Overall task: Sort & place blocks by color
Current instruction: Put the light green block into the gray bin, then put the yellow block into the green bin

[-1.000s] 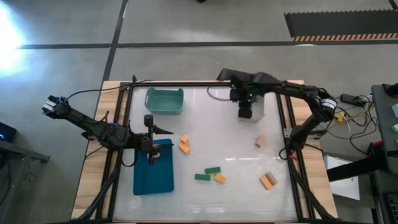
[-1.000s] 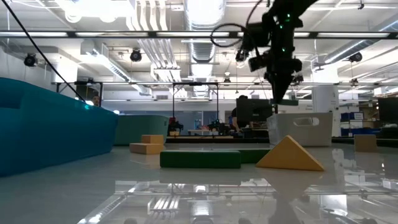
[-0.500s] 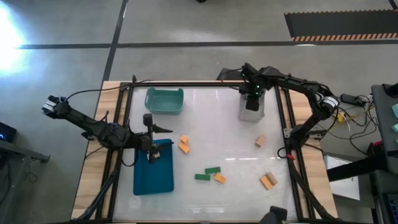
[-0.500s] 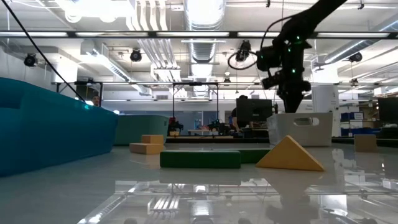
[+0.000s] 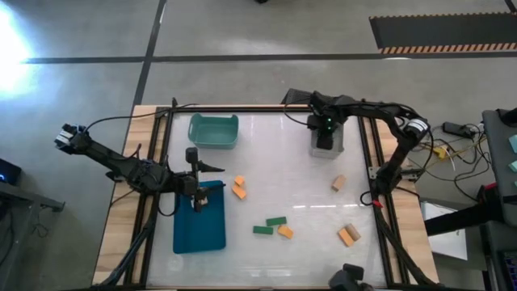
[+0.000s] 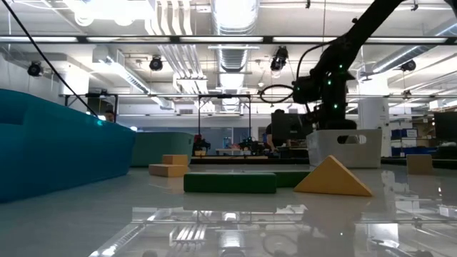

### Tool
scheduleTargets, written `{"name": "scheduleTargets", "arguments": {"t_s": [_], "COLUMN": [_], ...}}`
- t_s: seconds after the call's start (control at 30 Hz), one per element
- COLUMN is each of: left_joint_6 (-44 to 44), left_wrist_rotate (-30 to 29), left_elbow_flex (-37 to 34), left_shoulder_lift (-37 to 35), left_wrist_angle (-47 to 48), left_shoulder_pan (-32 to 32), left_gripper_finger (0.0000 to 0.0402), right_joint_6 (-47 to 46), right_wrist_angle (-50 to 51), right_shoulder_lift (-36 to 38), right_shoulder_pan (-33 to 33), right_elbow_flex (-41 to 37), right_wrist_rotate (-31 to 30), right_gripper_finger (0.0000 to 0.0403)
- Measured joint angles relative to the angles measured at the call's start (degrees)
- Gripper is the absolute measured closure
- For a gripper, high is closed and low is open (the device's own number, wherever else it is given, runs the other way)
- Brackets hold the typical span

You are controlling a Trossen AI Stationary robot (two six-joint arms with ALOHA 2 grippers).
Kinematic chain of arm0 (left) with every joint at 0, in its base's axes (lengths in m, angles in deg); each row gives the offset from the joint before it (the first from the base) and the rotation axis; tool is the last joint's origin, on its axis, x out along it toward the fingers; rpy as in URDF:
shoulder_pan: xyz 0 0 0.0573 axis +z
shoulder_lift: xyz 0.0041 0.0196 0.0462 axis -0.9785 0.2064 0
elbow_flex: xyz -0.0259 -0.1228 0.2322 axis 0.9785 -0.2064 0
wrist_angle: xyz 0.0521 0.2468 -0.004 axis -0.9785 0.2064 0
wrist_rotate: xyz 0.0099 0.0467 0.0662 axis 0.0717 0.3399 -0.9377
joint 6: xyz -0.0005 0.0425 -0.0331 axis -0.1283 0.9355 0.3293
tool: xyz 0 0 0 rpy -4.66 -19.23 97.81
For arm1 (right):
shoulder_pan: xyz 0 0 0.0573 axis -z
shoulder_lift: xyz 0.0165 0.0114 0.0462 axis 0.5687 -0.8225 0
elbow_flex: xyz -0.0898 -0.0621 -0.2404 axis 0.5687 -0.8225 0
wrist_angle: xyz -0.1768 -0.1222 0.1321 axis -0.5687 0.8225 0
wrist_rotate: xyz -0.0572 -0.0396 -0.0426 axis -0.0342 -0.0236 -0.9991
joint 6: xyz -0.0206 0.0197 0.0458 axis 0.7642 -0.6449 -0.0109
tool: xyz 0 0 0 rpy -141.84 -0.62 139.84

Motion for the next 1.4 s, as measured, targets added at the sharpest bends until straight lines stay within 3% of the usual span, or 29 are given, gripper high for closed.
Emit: {"name": "scheduleTargets", "arguments": {"t_s": [0.07, 0.23, 0.37, 0.57, 0.73, 0.9, 1.03, 1.17, 1.3, 1.4], "left_joint_6": [-0.2, -0.6, -1.2, -4.7, -9.4, -15.0, -24.8, -37.7, -49.6, -53.5], "left_wrist_rotate": [0.0, 0.0, -0.2, -4.8, -4.9, -4.3, -1.4, 1.9, 9.9, 15.2], "left_elbow_flex": [0.0, 0.0, 0.1, 0.3, 2.0, 4.8, 9.8, 16.4, 22.7, 26.2], "left_shoulder_lift": [0.0, 0.0, 0.5, 2.4, 6.0, 10.7, 15.2, 21.1, 28.0, 33.6], "left_wrist_angle": [0.0, -0.1, -1.0, -3.6, -3.3, -1.6, 8.6, 24.8, 39.6, 44.0], "left_shoulder_pan": [0.0, 0.0, 0.0, 0.6, 3.7, 8.6, 13.2, 16.8, 19.2, 20.4], "left_gripper_finger": [0.0213, 0.0213, 0.0213, 0.0213, 0.0213, 0.0213, 0.0213, 0.0213, 0.0213, 0.0213], "right_joint_6": [-0.5, -3.5, -6.4, -14.0, -20.1, -24.7, -27.7, -29.4, -30.7, -30.9], "right_wrist_angle": [-0.3, 0.7, 2.3, 5.6, 4.6, 2.2, -2.0, -9.3, -17.9, -25.3], "right_shoulder_lift": [-0.5, -0.5, 2.2, 9.1, 16.9, 24.4, 29.1, 33.3, 36.5, 38.6], "right_shoulder_pan": [0.0, 0.0, -0.1, -1.9, -5.5, -11.9, -18.1, -24.0, -28.8, -31.6], "right_elbow_flex": [0.0, 1.1, 2.9, 4.6, 2.9, 0.5, -2.0, -6.0, -11.1, -15.3], "right_wrist_rotate": [0.0, -3.2, -3.1, -0.5, 5.7, 6.1, 6.1, 6.0, 6.0, 6.0], "right_gripper_finger": [0.0299, 0.0204, 0.0177, 0.019, 0.0213, 0.0234, 0.0248, 0.0259, 0.0269, 0.0274]}}
